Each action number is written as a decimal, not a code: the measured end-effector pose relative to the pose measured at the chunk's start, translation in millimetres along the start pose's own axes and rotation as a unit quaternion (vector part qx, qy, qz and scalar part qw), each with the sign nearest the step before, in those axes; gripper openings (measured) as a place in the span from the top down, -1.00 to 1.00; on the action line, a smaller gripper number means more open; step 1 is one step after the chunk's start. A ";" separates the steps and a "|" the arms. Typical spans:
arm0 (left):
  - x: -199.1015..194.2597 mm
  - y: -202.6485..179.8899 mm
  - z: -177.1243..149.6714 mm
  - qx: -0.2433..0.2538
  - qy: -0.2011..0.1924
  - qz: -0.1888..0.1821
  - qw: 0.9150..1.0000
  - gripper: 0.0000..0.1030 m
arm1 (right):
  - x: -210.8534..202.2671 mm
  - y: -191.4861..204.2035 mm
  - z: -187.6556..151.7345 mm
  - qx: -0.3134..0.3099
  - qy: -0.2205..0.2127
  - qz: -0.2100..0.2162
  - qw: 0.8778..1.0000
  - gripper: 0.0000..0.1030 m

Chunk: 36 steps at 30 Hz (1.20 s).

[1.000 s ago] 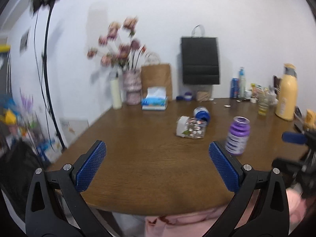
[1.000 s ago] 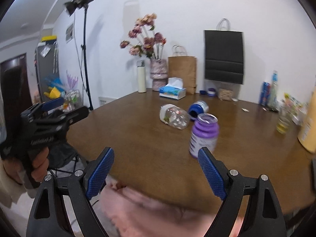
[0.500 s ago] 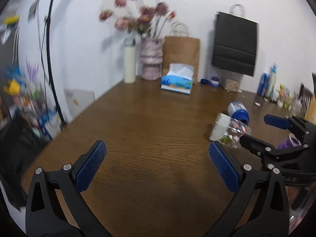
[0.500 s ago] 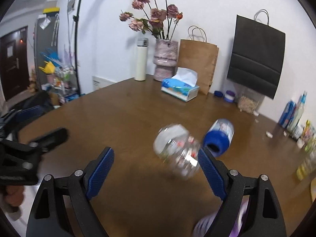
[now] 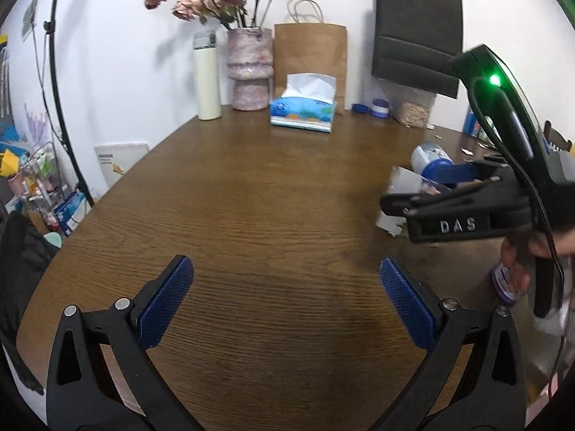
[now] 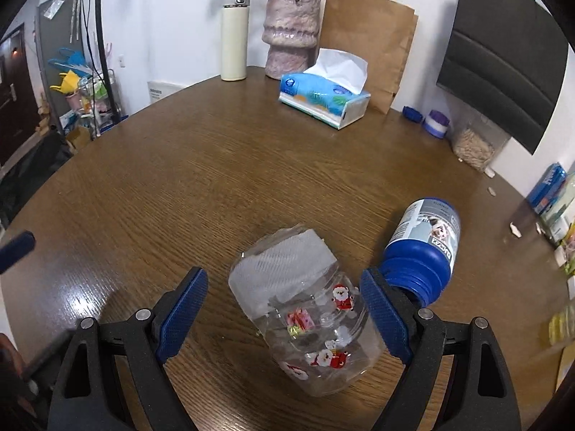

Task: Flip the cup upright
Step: 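Move both tools toward the clear sticker cup lying on its side, then pinch the cup rim with the right tool while the left tool closes on the cup body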

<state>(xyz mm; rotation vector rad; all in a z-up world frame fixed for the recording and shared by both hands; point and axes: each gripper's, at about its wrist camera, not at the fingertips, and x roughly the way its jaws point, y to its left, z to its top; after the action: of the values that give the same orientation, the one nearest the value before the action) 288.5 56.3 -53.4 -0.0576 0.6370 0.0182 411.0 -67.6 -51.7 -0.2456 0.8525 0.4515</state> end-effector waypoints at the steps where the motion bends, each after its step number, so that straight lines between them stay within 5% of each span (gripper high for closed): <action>1: 0.0 -1.1 0.0 0.000 0.000 -0.006 1.000 -1.00 | -0.7 -0.5 -0.6 0.004 -0.001 0.002 1.000 -0.43; 5: 0.9 -9.1 0.7 -0.004 0.006 -0.035 0.999 -1.00 | -10.8 2.7 -2.7 0.002 -0.002 0.007 1.000 -0.15; 7: 0.7 -14.8 0.0 -0.005 0.011 -0.048 0.999 -1.00 | -20.8 7.0 -3.5 -0.011 -0.015 -0.004 1.000 0.49; 9: 2.2 -21.0 -0.2 -0.004 0.019 -0.064 0.998 -1.00 | -32.3 4.1 -1.9 0.002 -0.016 0.025 1.000 0.75; 15: 11.6 -34.6 11.4 -0.029 0.050 -0.132 0.990 -1.00 | -49.3 -14.9 -6.3 0.052 -0.009 0.107 0.993 0.74; 19: 33.8 -47.9 32.5 -0.054 0.066 -0.151 0.985 -1.00 | -80.5 -21.2 -4.8 0.043 -0.047 0.078 0.995 0.74; 23: 75.5 -64.9 52.3 -0.075 0.146 -0.131 0.978 -1.00 | -111.1 -37.0 -0.8 0.048 -0.086 0.051 0.994 0.72; 27: 106.5 -73.6 57.1 -0.116 0.197 -0.148 0.962 -0.98 | -117.3 -57.8 -8.2 0.064 -0.093 0.033 0.993 0.44; 33: 111.2 -88.8 59.3 -0.111 0.212 -0.183 0.954 -0.38 | -105.9 -74.4 -23.0 0.085 -0.074 0.037 0.993 -0.05; 36: 109.5 -89.8 61.5 -0.104 0.211 -0.188 0.953 -0.29 | -109.0 -80.3 -24.9 0.092 -0.080 0.039 0.992 -0.06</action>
<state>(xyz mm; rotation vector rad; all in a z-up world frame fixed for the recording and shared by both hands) 416.1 -29.8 -64.9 -0.3951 1.0428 -0.3042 370.4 -178.7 18.7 -0.0055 0.7428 0.4556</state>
